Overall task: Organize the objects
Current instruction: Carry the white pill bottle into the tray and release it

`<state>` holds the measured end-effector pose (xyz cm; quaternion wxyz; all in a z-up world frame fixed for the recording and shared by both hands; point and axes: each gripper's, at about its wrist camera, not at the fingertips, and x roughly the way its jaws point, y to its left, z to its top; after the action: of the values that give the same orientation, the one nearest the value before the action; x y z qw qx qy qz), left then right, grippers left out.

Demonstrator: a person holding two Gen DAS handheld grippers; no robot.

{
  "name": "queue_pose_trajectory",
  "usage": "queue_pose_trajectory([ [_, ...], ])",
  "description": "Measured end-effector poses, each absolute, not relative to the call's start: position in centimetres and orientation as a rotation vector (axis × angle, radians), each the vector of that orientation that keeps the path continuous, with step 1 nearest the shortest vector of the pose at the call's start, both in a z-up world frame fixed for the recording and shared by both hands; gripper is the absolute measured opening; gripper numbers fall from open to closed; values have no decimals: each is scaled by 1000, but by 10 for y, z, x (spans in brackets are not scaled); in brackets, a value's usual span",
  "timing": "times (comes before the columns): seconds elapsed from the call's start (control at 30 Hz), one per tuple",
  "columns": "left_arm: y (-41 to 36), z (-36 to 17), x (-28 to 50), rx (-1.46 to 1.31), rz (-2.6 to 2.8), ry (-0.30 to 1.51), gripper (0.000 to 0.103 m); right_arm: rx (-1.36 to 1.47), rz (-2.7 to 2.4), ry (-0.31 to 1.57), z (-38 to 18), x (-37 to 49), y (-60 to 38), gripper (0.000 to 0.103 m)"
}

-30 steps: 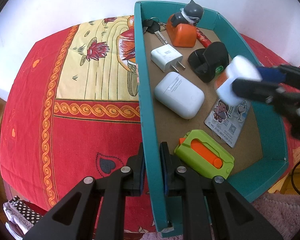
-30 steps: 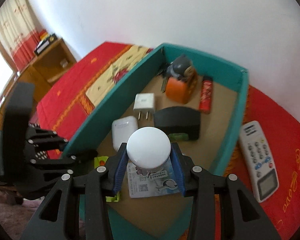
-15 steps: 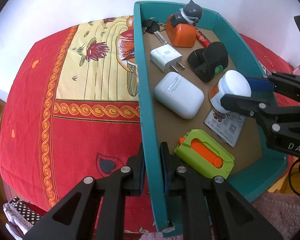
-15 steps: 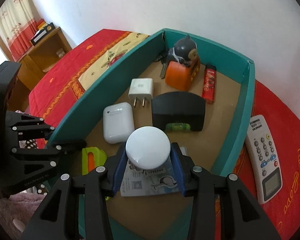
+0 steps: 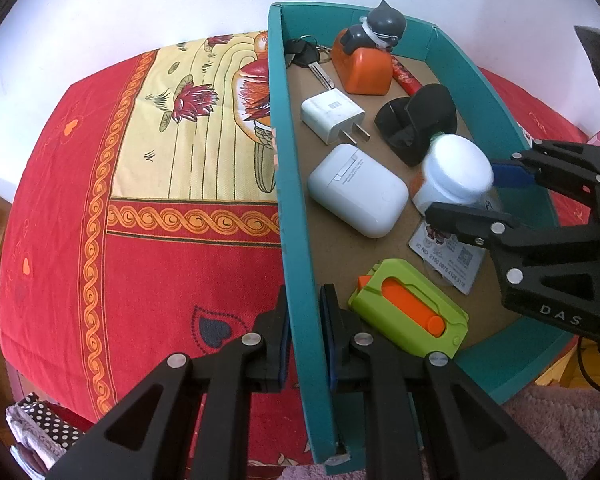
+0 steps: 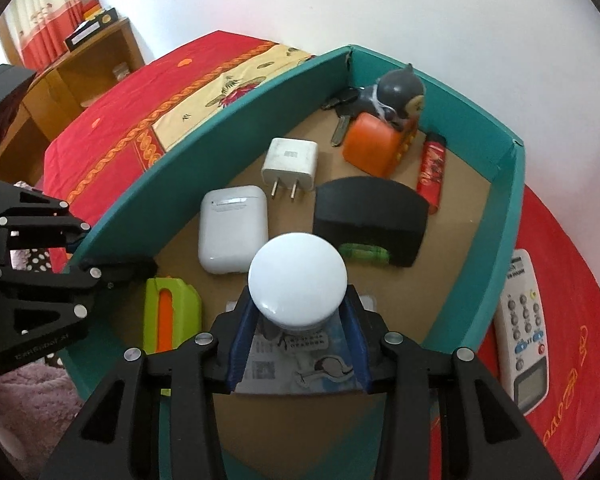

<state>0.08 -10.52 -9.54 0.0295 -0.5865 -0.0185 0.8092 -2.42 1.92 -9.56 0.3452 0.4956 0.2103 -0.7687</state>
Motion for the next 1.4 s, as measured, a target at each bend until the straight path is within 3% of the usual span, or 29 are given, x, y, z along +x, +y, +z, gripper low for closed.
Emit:
queue_pose_trajectory([
  [0.67,-107,-95,2,-1807,2494,-50,12,1307,-1984,512,-95,-34,17,43],
  [0.73,-106,-95,2,-1807,2495,-52,12,1304,-1986,510,-93,-34,20,46],
  [0.8,-106,-95,2,-1806,2494,-51,12,1293,-2005,496,-87,-33,23,56],
  [1.4,-107,-96,2,-1808,2492,-48,12,1236,-2231,364,-28,-41,109,58],
])
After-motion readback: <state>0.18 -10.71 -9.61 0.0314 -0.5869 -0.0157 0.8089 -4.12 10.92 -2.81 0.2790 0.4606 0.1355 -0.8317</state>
